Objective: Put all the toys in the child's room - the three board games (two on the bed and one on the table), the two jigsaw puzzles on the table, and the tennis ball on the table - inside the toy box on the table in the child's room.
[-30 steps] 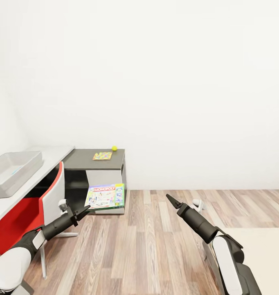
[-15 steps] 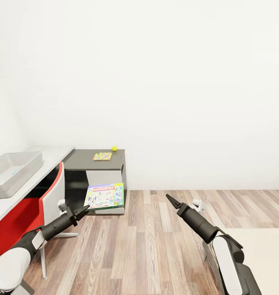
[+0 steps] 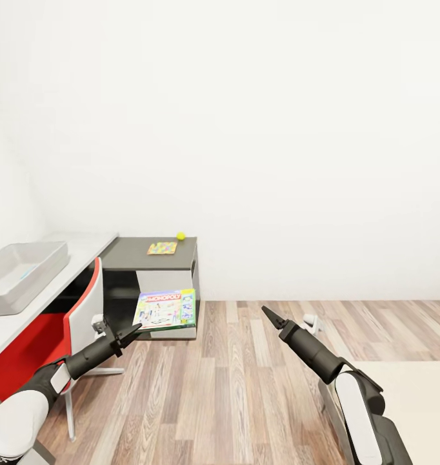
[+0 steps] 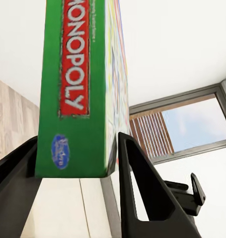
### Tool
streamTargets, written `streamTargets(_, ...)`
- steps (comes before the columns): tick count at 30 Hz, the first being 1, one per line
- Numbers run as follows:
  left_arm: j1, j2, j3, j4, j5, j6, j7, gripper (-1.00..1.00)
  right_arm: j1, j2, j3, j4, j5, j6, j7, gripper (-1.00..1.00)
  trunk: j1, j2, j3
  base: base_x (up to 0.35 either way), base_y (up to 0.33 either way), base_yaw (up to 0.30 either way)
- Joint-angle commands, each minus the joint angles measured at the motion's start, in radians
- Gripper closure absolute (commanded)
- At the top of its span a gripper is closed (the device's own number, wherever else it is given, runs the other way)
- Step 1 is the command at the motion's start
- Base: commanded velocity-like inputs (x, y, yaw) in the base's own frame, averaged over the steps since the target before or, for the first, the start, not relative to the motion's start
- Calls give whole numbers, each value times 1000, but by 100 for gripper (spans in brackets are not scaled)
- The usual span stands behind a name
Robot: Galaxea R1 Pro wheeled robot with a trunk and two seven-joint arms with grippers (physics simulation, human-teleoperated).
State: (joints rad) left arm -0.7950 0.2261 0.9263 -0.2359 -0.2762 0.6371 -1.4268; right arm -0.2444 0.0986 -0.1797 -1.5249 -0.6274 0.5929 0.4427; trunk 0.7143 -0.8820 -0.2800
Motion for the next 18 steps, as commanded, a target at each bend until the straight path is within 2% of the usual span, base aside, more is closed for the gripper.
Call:
streamTargets(1, -1, 0, 7, 0, -11, 10, -6, 100, -1, 1, -3, 0, -5, 8, 2, -100, -4, 6, 2, 0, 0, 0)
streamTargets(13, -1, 0, 6, -2, -11, 12, -6, 100, -1, 1, 3, 6, 3, 6, 2, -100, -50, 90, 39, 0, 0, 0)
streamTargets(18, -1, 0, 6, -2, -11, 12, -6, 100, -1, 1, 21, 6, 19, -40, 2, -100, -69, 125, 55, 0, 0, 0)
